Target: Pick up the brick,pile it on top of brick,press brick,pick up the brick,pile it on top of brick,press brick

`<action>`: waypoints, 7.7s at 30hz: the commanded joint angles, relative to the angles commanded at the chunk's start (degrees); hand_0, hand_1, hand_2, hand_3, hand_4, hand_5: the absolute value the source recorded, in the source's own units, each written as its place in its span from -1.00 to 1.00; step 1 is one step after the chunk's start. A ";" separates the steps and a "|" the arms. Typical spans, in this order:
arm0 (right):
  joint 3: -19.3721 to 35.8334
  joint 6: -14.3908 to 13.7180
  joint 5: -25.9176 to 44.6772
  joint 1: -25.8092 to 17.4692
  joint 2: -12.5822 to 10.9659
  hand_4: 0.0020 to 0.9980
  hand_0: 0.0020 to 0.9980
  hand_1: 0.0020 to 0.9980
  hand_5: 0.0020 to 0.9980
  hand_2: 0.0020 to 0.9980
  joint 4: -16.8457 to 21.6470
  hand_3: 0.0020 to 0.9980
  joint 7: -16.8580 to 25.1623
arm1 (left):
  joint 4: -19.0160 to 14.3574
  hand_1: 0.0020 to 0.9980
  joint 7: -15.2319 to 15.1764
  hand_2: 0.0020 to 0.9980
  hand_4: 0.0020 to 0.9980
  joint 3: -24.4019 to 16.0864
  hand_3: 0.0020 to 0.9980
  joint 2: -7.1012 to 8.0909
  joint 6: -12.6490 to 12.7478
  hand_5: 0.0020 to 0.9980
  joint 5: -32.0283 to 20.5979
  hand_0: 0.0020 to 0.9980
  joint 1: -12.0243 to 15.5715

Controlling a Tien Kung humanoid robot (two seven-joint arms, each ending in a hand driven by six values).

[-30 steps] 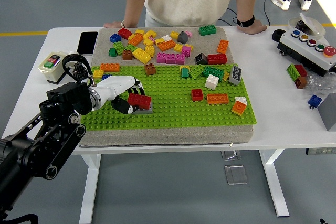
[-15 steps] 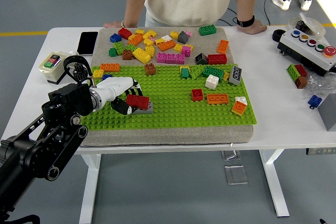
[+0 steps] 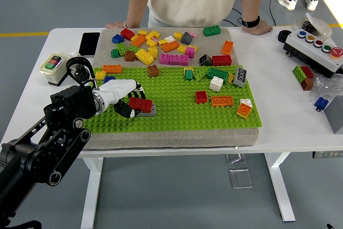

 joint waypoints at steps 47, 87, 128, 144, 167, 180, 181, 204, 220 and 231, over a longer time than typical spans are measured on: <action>-0.31 -0.15 0.36 0.07 0.06 1.00 0.51 0.37 0.28 0.47 0.00 0.47 -0.09 | 0.11 0.26 1.26 0.23 0.04 1.01 0.11 -0.85 0.96 -0.79 0.00 0.39 -0.05; -0.32 0.11 0.55 0.08 0.09 1.00 0.51 0.37 0.28 0.47 0.00 0.47 -0.04 | 0.25 0.36 1.16 0.28 0.38 0.80 0.15 -0.98 0.70 -0.55 0.00 0.54 -0.17; -0.93 0.46 1.05 -0.02 0.27 1.00 0.51 0.37 0.29 0.46 0.00 0.45 -0.03 | 2.06 0.38 0.58 0.32 0.49 0.81 0.18 -1.11 1.82 -0.47 0.00 0.55 -0.40; -0.97 0.99 1.14 -0.12 0.24 1.00 0.51 0.37 0.29 0.45 0.00 0.45 -0.04 | 1.78 0.38 0.65 0.32 0.50 0.32 0.18 -0.95 1.67 -0.47 0.00 0.55 -0.45; -0.88 1.12 1.20 -0.11 0.27 1.00 0.51 0.36 0.29 0.45 0.00 0.43 -0.02 | 1.46 0.40 -0.61 0.42 0.60 -0.16 0.35 -0.94 1.22 -0.43 0.00 0.55 -0.54; -0.88 1.05 1.22 -0.07 0.32 1.00 0.51 0.36 0.29 0.45 0.00 0.43 0.00 | 1.57 0.42 -1.03 0.49 0.68 -0.21 0.45 -0.94 1.55 -0.41 0.00 0.58 -0.58; -0.91 1.06 1.23 -0.09 0.33 1.00 0.51 0.36 0.29 0.45 0.00 0.43 0.00 | 1.53 0.42 -1.10 0.49 0.68 -0.20 0.45 -0.95 1.69 -0.41 0.00 0.58 -0.54; -1.43 1.02 1.41 0.08 0.46 1.00 0.51 0.35 0.29 0.44 0.00 0.42 -0.06 | -2.00 0.51 -3.04 0.56 0.85 2.80 0.66 -0.66 5.34 -0.35 0.00 0.64 -1.33; -1.56 1.05 1.59 0.36 0.31 1.00 0.51 0.35 0.30 0.44 0.00 0.42 -0.10 | 5.54 0.60 -4.64 0.65 1.00 6.51 0.74 -2.49 9.35 0.02 0.00 0.72 -6.44; -1.73 1.00 1.68 0.41 0.28 1.00 0.51 0.35 0.30 0.44 0.00 0.42 -0.14 | 10.63 0.59 -5.75 0.64 1.00 7.41 0.73 -3.81 12.67 0.01 0.00 0.71 -8.39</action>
